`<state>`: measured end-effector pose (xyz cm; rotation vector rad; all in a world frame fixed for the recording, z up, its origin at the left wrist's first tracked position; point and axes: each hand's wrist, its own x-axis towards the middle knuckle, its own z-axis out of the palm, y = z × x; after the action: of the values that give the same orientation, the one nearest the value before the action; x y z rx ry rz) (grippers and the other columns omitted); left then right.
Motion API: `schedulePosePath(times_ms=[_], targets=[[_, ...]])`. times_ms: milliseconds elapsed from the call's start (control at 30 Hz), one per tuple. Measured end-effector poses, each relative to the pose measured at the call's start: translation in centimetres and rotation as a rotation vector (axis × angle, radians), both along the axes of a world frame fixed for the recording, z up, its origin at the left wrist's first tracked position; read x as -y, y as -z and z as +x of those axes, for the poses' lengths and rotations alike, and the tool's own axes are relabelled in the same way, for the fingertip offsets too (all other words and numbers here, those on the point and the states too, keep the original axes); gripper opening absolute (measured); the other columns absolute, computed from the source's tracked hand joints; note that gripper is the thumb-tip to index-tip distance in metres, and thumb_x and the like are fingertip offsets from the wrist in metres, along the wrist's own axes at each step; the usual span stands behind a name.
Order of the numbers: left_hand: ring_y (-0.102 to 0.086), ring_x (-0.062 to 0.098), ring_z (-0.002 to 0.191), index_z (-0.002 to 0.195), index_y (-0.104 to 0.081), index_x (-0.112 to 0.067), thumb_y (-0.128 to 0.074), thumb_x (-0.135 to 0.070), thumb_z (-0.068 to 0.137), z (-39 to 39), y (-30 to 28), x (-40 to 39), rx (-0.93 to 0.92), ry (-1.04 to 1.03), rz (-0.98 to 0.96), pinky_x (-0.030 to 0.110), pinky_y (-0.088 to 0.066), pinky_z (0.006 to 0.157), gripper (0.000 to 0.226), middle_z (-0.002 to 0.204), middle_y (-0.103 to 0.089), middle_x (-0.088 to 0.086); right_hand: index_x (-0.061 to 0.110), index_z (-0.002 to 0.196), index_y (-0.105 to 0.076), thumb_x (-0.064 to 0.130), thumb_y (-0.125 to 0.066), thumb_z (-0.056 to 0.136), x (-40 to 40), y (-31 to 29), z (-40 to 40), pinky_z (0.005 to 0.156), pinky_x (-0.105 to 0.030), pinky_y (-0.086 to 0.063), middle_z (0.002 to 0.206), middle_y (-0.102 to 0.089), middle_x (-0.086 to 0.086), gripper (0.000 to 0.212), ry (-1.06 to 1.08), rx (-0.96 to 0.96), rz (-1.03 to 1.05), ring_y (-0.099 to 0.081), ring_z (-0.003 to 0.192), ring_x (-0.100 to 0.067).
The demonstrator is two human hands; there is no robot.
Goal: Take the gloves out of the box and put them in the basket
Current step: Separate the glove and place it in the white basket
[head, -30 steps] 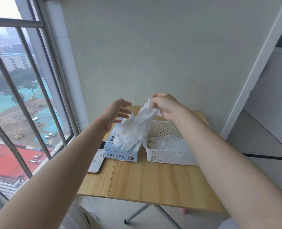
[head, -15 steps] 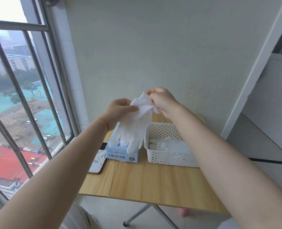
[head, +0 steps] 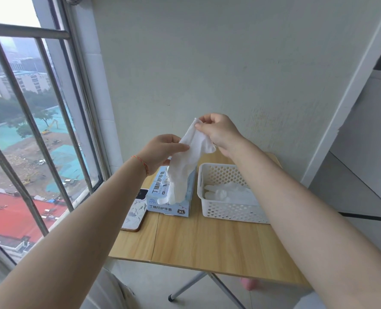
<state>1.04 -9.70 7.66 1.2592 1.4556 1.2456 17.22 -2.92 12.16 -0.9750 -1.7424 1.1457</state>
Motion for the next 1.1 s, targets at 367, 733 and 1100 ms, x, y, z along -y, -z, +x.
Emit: schedulePosePath(times_ms=[367, 733, 1100], targets=[[-0.057, 0.014, 0.055, 0.081, -0.068, -0.011, -0.076, -0.012, 0.084, -1.0, 0.1, 0.1, -0.316, -0.111, -0.032, 0.020, -0.054, 0.054, 0.009, 0.073, -0.064, 0.008, 0.004, 0.106, -0.066, 0.028, -0.071, 0.087, -0.6, 0.6, 0.5, 0.073, -0.030, -0.047, 0.100, -0.068, -0.008, 0.031, -0.068, 0.342, -0.004, -0.062, 0.086, -0.020], [-0.065, 0.026, 0.077, 0.090, -0.068, -0.003, -0.057, -0.011, 0.092, -1.2, 0.9, 0.4, 0.143, -0.048, -0.050, 0.039, -0.055, 0.088, 0.014, 0.087, -0.068, 0.012, 0.020, 0.060, -0.037, 0.010, -0.050, 0.084, -0.1, 0.2, -1.2, 0.053, -0.026, -0.024, 0.062, -0.036, -0.001, 0.030, 0.126, 0.201, -0.036, -0.034, 0.060, -0.016], [-0.054, 0.021, 0.082, 0.091, -0.067, -0.013, -0.068, -0.022, 0.090, -3.2, 1.9, -0.6, 0.288, -0.220, -0.069, 0.030, -0.048, 0.074, 0.009, 0.091, -0.057, 0.010, 0.017, 0.061, -0.039, 0.001, -0.047, 0.087, -0.6, 0.7, -2.6, 0.048, -0.018, -0.030, 0.058, -0.035, -0.004, 0.032, 0.102, 0.094, -0.190, -0.037, 0.052, -0.016]])
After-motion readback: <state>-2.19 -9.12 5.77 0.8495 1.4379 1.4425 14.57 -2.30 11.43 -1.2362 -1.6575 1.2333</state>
